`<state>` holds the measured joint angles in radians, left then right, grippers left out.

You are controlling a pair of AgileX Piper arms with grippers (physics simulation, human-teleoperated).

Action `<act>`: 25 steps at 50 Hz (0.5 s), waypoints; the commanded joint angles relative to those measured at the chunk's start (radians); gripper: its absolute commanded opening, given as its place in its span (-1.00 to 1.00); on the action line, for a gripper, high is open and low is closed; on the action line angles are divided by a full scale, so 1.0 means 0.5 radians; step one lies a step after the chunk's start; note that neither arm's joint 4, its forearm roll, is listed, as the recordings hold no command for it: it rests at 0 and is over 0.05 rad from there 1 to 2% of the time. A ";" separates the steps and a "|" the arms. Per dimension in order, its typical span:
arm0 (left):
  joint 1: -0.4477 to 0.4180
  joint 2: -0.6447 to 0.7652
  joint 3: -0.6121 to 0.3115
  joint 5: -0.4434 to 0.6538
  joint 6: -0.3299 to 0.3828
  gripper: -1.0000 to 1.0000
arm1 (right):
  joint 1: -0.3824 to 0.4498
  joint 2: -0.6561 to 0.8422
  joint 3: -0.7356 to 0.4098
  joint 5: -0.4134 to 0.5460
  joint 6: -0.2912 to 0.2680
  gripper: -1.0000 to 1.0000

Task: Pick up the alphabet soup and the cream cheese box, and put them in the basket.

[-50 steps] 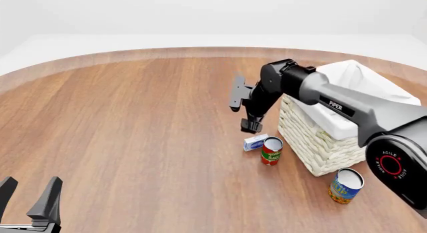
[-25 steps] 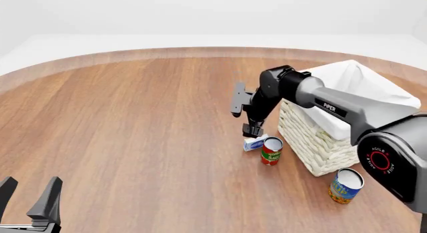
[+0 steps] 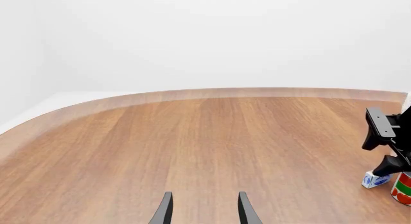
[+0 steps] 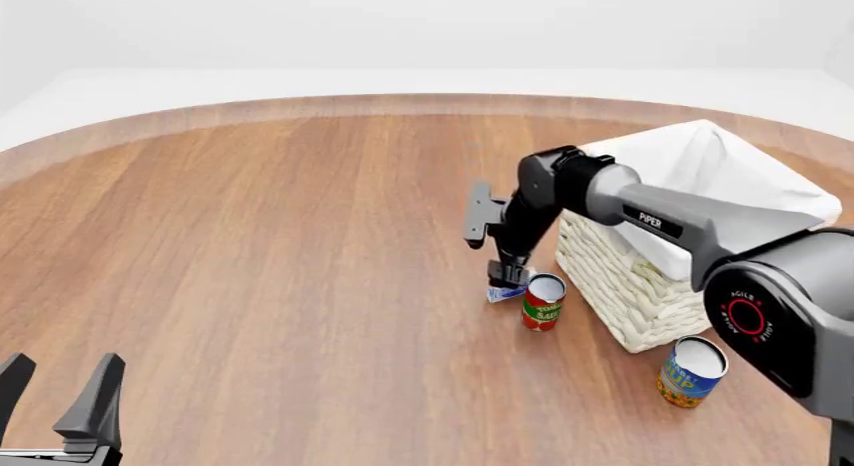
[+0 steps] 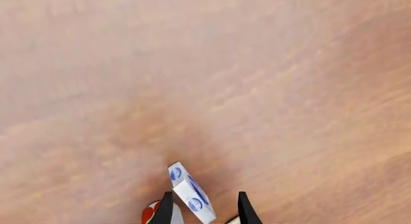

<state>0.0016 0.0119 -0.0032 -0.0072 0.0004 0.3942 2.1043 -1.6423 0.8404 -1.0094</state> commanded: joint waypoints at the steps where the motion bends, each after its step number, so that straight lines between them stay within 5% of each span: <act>1: 0.000 -0.001 0.000 0.002 0.000 1.00 | -0.041 0.037 0.039 -0.020 -0.060 1.00; 25: 0.000 -0.002 0.000 0.002 0.000 1.00 | -0.028 0.119 -0.015 -0.021 -0.064 1.00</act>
<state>0.0016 0.0111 -0.0034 -0.0063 0.0003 0.3816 2.1448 -1.6385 0.8311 -1.0385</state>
